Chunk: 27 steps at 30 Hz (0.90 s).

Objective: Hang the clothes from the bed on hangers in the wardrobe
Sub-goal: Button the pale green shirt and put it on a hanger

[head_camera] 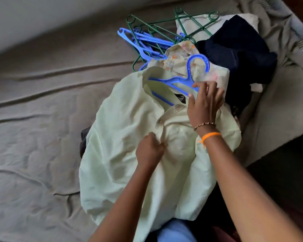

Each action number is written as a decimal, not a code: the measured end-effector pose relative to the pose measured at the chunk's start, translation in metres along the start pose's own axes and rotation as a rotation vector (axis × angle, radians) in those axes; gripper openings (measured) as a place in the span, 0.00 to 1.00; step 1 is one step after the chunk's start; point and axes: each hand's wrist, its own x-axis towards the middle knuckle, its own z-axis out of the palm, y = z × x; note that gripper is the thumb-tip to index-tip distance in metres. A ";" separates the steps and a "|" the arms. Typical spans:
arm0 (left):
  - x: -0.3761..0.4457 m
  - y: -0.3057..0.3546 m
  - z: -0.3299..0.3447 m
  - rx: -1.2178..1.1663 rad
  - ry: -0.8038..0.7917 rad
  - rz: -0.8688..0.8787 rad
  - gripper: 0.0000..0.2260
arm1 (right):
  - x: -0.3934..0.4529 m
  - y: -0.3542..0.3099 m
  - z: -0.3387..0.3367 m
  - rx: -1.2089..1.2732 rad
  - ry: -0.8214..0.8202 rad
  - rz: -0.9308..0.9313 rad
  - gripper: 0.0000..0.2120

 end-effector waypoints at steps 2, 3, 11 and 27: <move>-0.005 0.002 0.003 0.123 0.094 0.106 0.05 | -0.030 -0.006 0.003 0.002 0.079 0.042 0.11; -0.009 0.002 0.004 0.191 0.118 0.180 0.05 | -0.043 -0.009 0.002 0.040 0.110 0.066 0.09; -0.067 -0.045 0.023 0.660 -0.354 0.306 0.10 | -0.116 -0.023 0.035 0.456 -0.143 0.414 0.26; 0.026 0.024 -0.037 -0.095 0.110 0.298 0.13 | -0.009 0.013 -0.006 0.373 -0.004 0.672 0.23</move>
